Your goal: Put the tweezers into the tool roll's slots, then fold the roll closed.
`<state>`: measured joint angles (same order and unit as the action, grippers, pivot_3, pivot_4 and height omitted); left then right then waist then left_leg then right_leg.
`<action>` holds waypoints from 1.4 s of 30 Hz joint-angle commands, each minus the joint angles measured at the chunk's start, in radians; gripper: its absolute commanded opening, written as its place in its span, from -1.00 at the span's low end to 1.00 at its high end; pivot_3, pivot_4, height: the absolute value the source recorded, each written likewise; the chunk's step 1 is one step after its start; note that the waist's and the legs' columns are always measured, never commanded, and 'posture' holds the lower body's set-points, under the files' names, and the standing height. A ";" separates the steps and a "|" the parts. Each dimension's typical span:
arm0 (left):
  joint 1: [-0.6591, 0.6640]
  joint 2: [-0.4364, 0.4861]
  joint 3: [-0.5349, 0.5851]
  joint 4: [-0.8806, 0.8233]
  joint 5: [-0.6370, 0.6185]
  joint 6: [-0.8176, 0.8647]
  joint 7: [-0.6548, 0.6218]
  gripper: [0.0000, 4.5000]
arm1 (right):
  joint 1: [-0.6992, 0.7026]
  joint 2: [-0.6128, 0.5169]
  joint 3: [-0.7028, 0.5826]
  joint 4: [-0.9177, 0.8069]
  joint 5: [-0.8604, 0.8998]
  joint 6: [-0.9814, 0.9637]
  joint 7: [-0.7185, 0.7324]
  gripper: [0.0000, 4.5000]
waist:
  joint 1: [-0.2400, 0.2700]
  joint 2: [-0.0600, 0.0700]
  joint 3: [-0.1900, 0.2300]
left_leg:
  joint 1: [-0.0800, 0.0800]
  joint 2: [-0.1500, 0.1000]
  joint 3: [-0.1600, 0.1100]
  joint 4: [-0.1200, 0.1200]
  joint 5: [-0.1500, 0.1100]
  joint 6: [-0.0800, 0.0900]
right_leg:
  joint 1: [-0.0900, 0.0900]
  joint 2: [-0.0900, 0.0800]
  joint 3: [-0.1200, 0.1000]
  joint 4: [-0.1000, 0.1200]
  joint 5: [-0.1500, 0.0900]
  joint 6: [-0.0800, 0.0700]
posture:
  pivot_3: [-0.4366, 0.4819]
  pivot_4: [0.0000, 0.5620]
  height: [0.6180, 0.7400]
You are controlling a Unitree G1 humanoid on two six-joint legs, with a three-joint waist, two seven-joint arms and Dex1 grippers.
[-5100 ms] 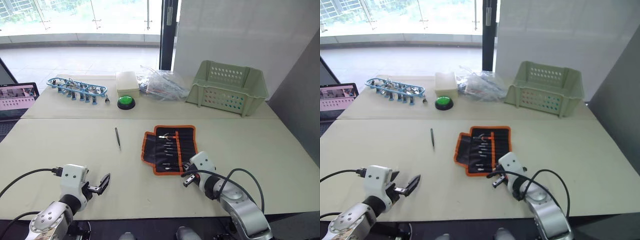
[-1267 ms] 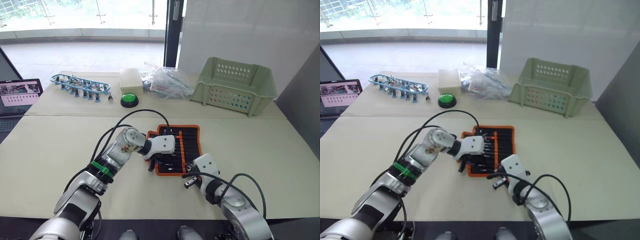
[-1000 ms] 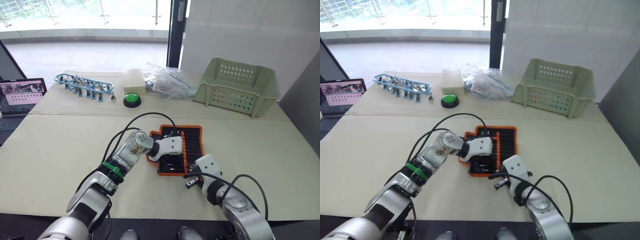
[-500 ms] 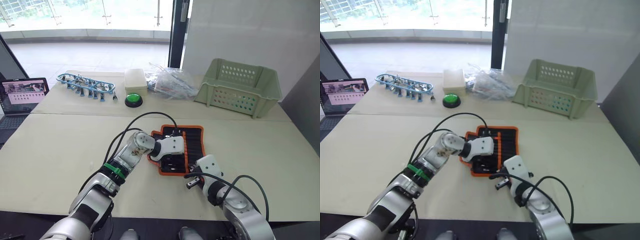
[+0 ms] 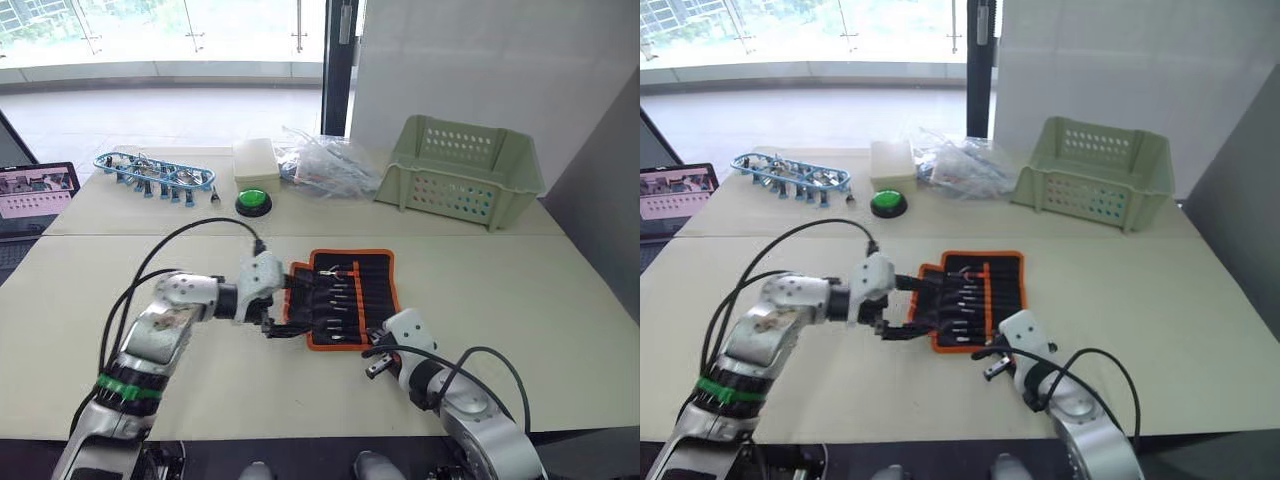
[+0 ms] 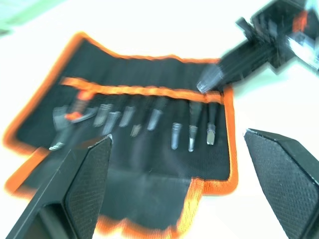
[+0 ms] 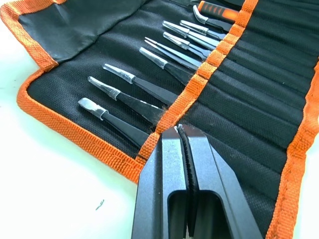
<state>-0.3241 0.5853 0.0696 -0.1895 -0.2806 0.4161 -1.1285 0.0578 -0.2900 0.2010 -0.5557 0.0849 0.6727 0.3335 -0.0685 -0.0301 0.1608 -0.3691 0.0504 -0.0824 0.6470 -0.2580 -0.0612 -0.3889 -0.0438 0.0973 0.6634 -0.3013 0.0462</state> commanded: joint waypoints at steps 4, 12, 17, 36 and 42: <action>0.236 0.071 0.246 -0.127 -0.138 -0.007 0.046 0.98 | 0.054 -0.019 -0.031 -0.049 0.055 -0.040 0.043 -1.00 | 0.022 0.000 0.001 | -0.001 -0.001 0.000 0.000 0.000 0.000 | 0.000 -0.001 0.000 -0.001 0.000 0.000 | -0.05 -0.47 0.56; 0.450 0.101 0.431 -0.151 -0.242 -0.054 0.041 1.00 | 0.094 -0.004 -0.077 -0.140 0.106 -0.119 0.055 -0.32 | 0.022 0.001 0.002 | -0.001 -0.001 0.000 -0.001 0.000 0.000 | -0.001 -0.001 0.000 -0.001 0.000 -0.001 | -0.05 -0.47 0.56; 0.537 0.146 0.491 -0.174 -0.316 -0.022 0.017 1.00 | 0.062 -0.014 -0.088 -0.191 0.170 -0.165 0.102 0.42 | 0.022 0.002 0.003 | -0.001 0.000 0.000 -0.001 0.000 0.000 | -0.001 -0.001 0.000 -0.001 -0.001 -0.001 | -0.05 -0.47 0.56; 0.588 0.155 0.443 -0.241 -0.328 -0.039 0.050 1.00 | -0.370 0.122 0.408 0.287 -0.286 -0.187 -0.036 0.97 | 0.015 0.001 0.004 | -0.003 0.000 0.001 -0.002 0.000 0.000 | -0.006 -0.001 0.000 0.001 -0.001 -0.003 | -0.05 -0.47 0.56; 0.582 0.162 0.434 -0.241 -0.327 -0.046 0.055 1.00 | -0.396 0.150 0.409 0.337 -0.364 -0.191 -0.069 0.97 | 0.010 0.002 0.004 | -0.004 0.000 0.001 -0.002 0.000 0.000 | -0.007 -0.001 -0.001 0.001 0.000 -0.003 | -0.05 -0.47 0.56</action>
<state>0.2634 0.7316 0.4928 -0.4049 -0.5948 0.3881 -1.0738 -0.3260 -0.1373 0.6182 -0.2161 -0.2499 0.5001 0.2778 -0.0588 -0.0286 0.1647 -0.3728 0.0500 -0.0815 0.6454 -0.2580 -0.0616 -0.3957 -0.0450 0.0967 0.6646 -0.3017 0.0434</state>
